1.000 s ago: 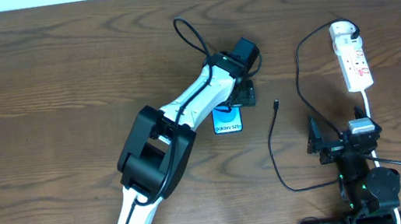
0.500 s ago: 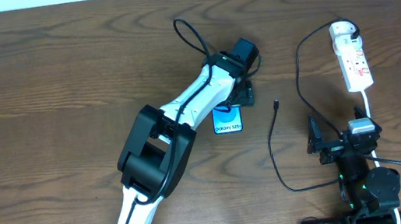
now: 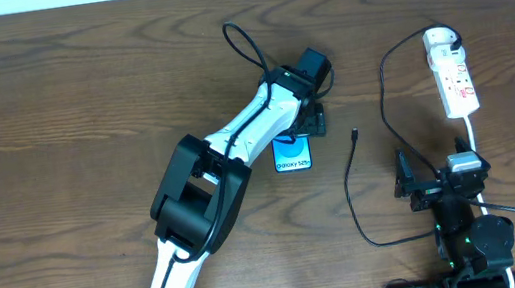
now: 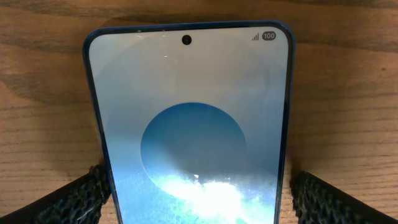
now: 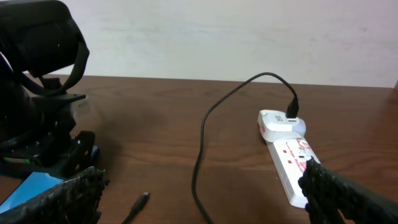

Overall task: Plug charger to phone and switch on socket
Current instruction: 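Close the left gripper on the phone's top edge and tilt it up, then lift the phone with the left gripper and hold it upright mid-air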

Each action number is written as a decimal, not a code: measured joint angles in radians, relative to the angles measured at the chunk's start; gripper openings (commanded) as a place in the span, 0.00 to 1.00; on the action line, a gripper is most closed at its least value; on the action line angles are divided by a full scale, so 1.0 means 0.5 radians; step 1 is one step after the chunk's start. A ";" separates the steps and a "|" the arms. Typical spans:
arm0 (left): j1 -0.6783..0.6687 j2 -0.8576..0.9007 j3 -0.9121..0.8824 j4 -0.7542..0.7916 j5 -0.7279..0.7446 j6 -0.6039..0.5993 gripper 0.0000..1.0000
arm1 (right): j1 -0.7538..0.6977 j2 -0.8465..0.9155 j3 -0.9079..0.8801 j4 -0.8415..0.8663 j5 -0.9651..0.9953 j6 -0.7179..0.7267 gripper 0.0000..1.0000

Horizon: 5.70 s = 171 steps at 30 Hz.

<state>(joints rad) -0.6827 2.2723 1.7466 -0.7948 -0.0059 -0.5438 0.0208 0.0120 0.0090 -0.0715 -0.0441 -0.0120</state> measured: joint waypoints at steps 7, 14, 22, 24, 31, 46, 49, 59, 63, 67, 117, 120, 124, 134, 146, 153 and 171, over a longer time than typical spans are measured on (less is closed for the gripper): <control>0.000 0.000 0.000 -0.008 -0.002 0.004 0.98 | 0.000 0.000 0.000 0.000 0.000 0.001 0.99; 0.000 0.008 0.007 -0.018 -0.002 0.005 0.93 | 0.000 0.000 0.000 0.000 0.000 0.000 0.99; 0.001 0.009 0.008 -0.018 -0.016 0.019 0.78 | 0.000 0.000 0.000 0.000 0.000 0.000 0.99; 0.001 0.009 0.008 -0.018 -0.016 0.019 0.78 | 0.000 0.000 0.000 0.000 0.000 0.000 0.99; 0.001 0.009 0.008 -0.018 -0.017 0.019 0.78 | 0.000 0.000 0.000 0.000 0.000 0.000 0.99; 0.002 -0.027 0.007 -0.067 -0.032 0.019 0.78 | 0.000 0.000 0.000 0.000 0.000 0.000 0.99; 0.006 -0.071 0.007 -0.083 -0.032 0.019 0.78 | 0.000 0.000 0.000 0.000 0.000 0.000 0.99; 0.089 -0.247 0.007 -0.127 -0.033 0.019 0.77 | 0.000 0.000 0.000 0.000 0.000 0.000 0.99; 0.102 -0.247 0.002 -0.125 -0.034 0.019 0.77 | 0.000 0.000 0.000 0.000 0.000 0.000 0.99; 0.098 -0.247 -0.040 -0.053 -0.034 0.018 0.77 | 0.000 0.000 0.000 0.000 0.000 0.000 0.99; 0.212 0.000 -0.034 0.087 -0.051 0.141 0.86 | 0.000 0.000 0.000 0.000 0.000 0.000 0.99; 0.212 0.000 -0.034 0.086 -0.050 0.142 0.81 | 0.000 0.000 0.000 0.000 0.000 0.000 0.99; 0.212 0.000 -0.032 0.085 -0.050 0.140 0.81 | 0.000 0.000 0.000 0.000 0.000 0.000 0.99; 0.227 0.011 0.016 -0.005 -0.029 0.142 0.75 | 0.000 0.000 0.000 0.000 0.000 0.000 0.99; 0.517 -0.092 0.017 -0.020 0.555 0.107 0.75 | 0.000 0.000 0.000 0.000 0.000 0.000 0.99; 0.843 -0.188 0.017 0.089 1.347 -0.002 0.75 | 0.000 0.000 0.000 0.000 0.000 0.000 0.99; 1.141 -0.188 0.017 0.433 2.343 -0.529 0.75 | 0.000 0.000 0.000 0.000 0.000 0.000 0.99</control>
<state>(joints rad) -0.1123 2.1780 1.7550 -0.5781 1.1656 -0.8082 0.0208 0.0120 0.0090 -0.0715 -0.0441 -0.0120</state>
